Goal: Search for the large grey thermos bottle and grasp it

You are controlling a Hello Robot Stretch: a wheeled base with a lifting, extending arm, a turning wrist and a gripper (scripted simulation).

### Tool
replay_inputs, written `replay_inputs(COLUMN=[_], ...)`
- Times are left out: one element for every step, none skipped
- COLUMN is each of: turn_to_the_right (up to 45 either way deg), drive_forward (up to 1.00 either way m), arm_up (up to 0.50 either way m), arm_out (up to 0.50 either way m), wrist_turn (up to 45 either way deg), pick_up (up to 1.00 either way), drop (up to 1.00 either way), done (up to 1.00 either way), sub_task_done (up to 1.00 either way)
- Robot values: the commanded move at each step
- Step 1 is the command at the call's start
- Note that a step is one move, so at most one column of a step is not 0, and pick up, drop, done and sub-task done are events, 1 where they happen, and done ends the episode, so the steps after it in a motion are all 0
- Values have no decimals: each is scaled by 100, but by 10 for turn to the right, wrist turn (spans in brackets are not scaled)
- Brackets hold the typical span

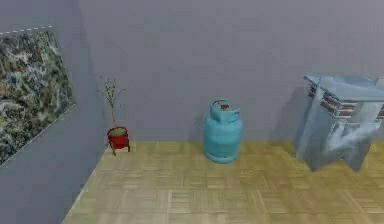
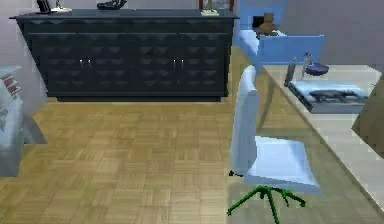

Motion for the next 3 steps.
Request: replay_inputs(turn_to_the_right=[-450, -450, -270], drive_forward=[0, 0, 0], arm_up=[0, 0, 0], arm_out=[0, 0, 0], wrist_turn=[0, 0, 0], pick_up=[0, 0, 0], drop=[0, 0, 0], done=[0, 0, 0], sub_task_done=[0, 0, 0])
